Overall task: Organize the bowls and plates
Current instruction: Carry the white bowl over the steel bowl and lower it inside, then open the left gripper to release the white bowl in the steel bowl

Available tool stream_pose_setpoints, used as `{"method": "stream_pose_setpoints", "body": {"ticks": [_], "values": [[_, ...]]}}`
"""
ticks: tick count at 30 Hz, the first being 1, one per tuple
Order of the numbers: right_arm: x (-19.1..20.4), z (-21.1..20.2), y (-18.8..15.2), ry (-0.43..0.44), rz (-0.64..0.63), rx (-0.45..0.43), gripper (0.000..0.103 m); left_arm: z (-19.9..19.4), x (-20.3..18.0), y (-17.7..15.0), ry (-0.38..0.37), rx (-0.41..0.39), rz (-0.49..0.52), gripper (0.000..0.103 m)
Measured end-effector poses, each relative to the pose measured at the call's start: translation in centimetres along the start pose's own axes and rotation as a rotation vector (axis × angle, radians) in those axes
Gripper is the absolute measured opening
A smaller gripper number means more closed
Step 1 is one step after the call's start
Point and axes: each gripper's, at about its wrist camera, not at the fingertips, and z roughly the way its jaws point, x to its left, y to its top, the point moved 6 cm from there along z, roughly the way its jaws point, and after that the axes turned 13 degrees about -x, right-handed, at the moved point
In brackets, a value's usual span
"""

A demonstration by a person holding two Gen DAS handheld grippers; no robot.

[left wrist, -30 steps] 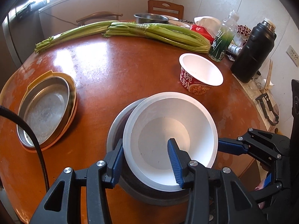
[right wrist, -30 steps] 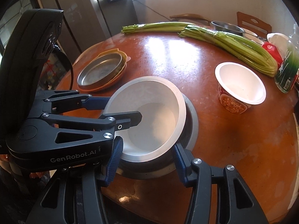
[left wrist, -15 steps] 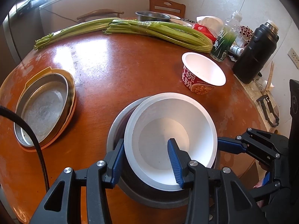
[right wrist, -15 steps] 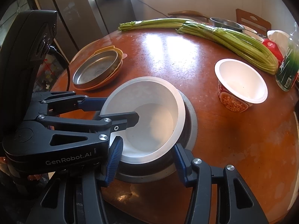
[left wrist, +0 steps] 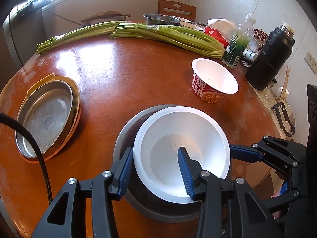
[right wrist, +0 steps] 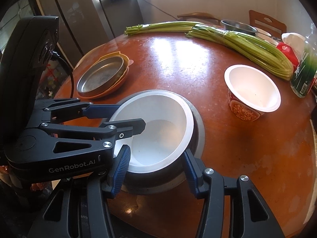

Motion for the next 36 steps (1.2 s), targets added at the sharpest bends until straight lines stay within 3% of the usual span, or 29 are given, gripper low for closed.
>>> {"method": "stream_pose_setpoints", "body": {"ticks": [9, 20, 36], "values": [[0.4, -0.6, 0.5, 0.012, -0.018, -0.033, 0.055, -1.1, 0.0, 0.4, 0.010, -0.033, 0.009, 0.045], [-0.4, -0.3, 0.2, 0.009, 0.014, -0.021, 0.055, -0.8, -0.2, 0.1, 0.018, -0.018, 0.009, 0.045], [-1.5, -2.5, 2.4, -0.014, 0.013, -0.123, 0.055, -2.4, 0.7, 2.6, 0.069, -0.091, 0.020, 0.045]]}}
